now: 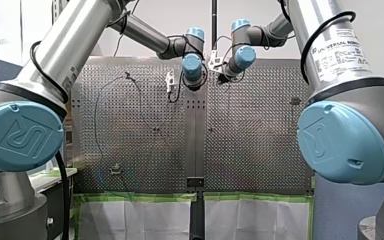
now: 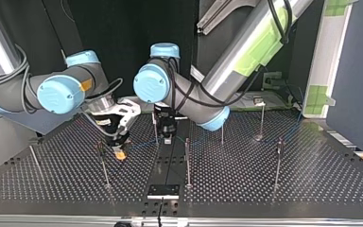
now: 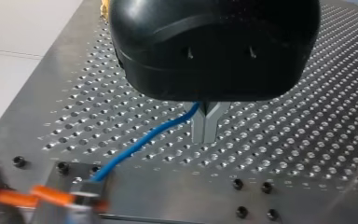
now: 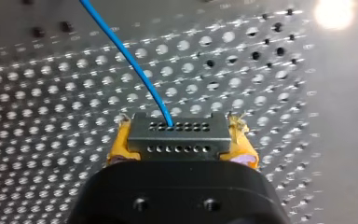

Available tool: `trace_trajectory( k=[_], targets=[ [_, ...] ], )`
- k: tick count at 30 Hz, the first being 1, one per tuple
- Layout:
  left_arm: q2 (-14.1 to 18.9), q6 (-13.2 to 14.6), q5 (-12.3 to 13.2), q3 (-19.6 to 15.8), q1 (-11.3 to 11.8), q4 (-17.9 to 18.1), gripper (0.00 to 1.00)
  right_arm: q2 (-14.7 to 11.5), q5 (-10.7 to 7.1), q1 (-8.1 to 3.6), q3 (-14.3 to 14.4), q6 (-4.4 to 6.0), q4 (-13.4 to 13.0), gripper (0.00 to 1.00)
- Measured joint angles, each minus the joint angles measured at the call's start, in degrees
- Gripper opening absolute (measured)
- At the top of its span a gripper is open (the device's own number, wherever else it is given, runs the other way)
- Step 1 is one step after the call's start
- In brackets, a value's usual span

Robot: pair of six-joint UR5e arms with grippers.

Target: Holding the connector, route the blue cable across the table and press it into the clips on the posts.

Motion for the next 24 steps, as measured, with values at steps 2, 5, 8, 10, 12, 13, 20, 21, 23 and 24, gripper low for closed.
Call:
trace_trajectory(
  k=[2, 5, 8, 10, 12, 13, 20, 21, 23, 24],
  targets=[
    [0.0, -0.17, -0.08, -1.0, -0.13, 0.89, 0.02, 0.0, 0.07, -0.03, 0.77, -0.1, -0.03, 0.0],
    [0.01, -0.51, -0.15, -2.45, -0.23, 2.28, 0.02, 0.0, 0.18, -0.32, 1.95, -0.2, -0.18, 0.0],
    [0.01, -0.91, -0.14, -3.84, -0.26, 3.7, 0.02, 0.0, 0.33, -0.72, 3.31, -0.28, -0.49, 0.0],
    [0.01, -1.06, -0.12, -4.7, -0.29, 4.54, 0.02, 0.01, 0.43, -0.91, 4.21, -0.32, -0.91, 0.0],
    [0.01, -1.19, -0.02, -5.73, -0.27, 5.57, 0.02, 0.04, 0.52, -1.07, 5.2, -0.35, -1.34, 0.0],
    [0.0, -1.23, 0.07, -6.21, -0.24, 6.02, 0.02, 0.04, 0.56, -1.11, 5.64, -0.37, -1.46, 0.0],
    [-0.12, -1.44, 2.1, -9.81, 0.37, 9.62, 0.02, 0.08, 0.84, -1.36, 9.35, -0.57, -3.89, 0.0],
    [-0.13, -1.46, 2.33, -10.25, 0.4, 10.09, 0.02, 0.08, 0.83, -1.39, 9.81, -0.5, -4.34, 0.0],
    [-0.34, -1.47, 2.96, -11.25, 0.46, 11.07, 0.02, 0.14, 0.79, -1.41, 10.85, -0.25, -5.34, 0.0],
    [-0.55, -1.47, 3.23, -11.68, 0.48, 11.49, 0.02, 0.19, 0.8, -1.41, 11.29, -0.05, -5.77, 0.0]
  ],
)
